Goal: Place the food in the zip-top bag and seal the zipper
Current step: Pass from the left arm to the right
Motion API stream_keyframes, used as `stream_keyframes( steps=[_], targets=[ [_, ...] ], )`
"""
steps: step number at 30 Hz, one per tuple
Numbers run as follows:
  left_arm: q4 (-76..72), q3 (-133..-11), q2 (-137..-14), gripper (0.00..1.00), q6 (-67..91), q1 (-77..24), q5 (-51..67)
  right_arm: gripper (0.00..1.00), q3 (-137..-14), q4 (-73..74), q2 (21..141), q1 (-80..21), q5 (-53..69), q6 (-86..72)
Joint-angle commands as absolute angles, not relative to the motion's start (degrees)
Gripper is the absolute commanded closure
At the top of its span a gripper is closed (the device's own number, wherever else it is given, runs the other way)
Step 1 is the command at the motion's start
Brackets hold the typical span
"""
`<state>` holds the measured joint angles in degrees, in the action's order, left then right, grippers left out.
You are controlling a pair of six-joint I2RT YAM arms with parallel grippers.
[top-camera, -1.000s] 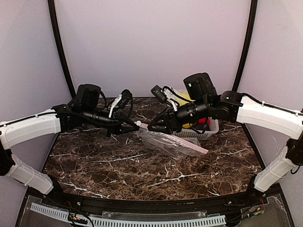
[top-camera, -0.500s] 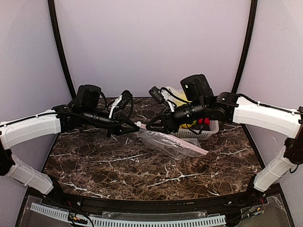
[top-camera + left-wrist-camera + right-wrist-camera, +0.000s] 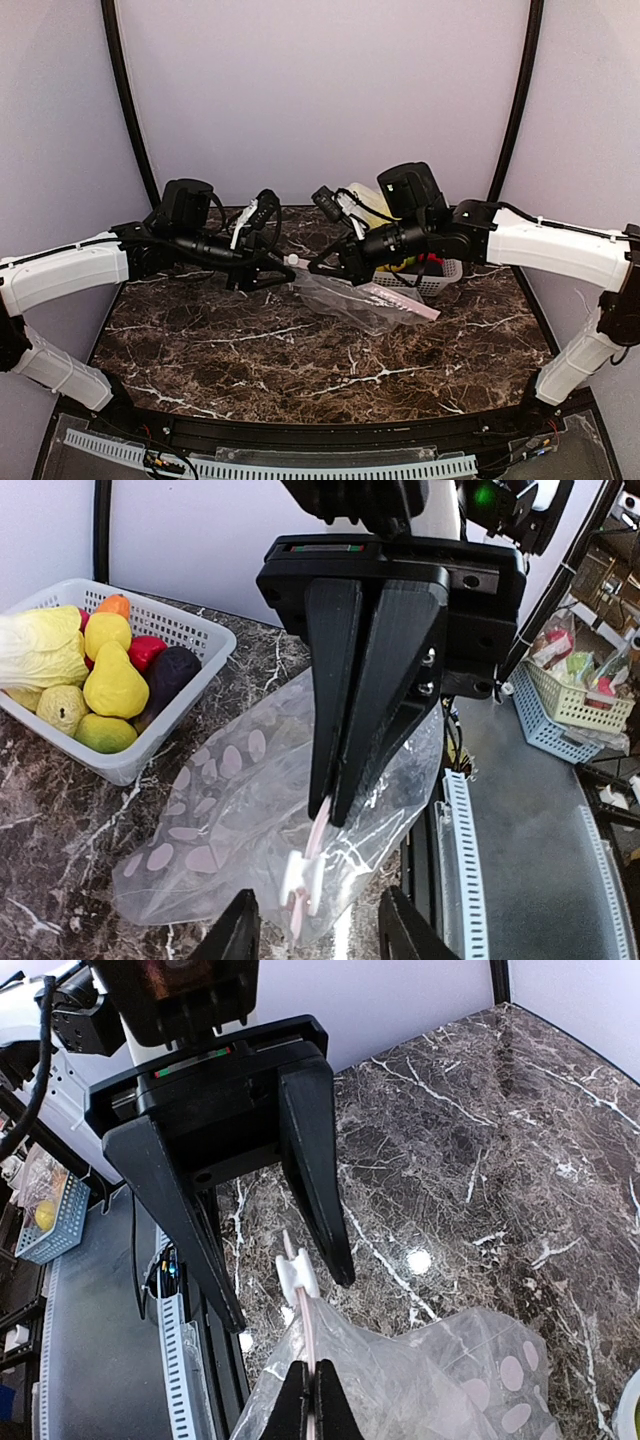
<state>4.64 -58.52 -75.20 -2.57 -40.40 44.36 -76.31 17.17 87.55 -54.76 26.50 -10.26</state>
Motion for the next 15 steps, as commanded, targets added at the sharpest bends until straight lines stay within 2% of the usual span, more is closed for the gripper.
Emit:
stream_keyframes(
  steps=[1, 4, 7, 15],
  targets=[
    [2.92, -57.28, -73.62, 0.52, -1.29, -40.69, 45.31, 1.00, -74.24, 11.85, 84.34, -55.15, 26.39, -11.18],
    [2.30, -57.18, -73.86, 0.50, -0.59, -40.69, 45.62, 1.00, -73.72, 10.97, 83.65, -55.12, 26.92, -11.49],
    [2.04, -57.13, -73.90, 0.54, -0.31, -40.69, 46.02, 1.00, -73.25, 10.37, 83.43, -55.17, 27.09, -11.88],
    [1.03, -56.70, -73.32, 0.55, -0.34, -40.69, 45.57, 1.00, -72.99, 9.93, 83.51, -55.15, 28.22, -12.22]
  ],
)
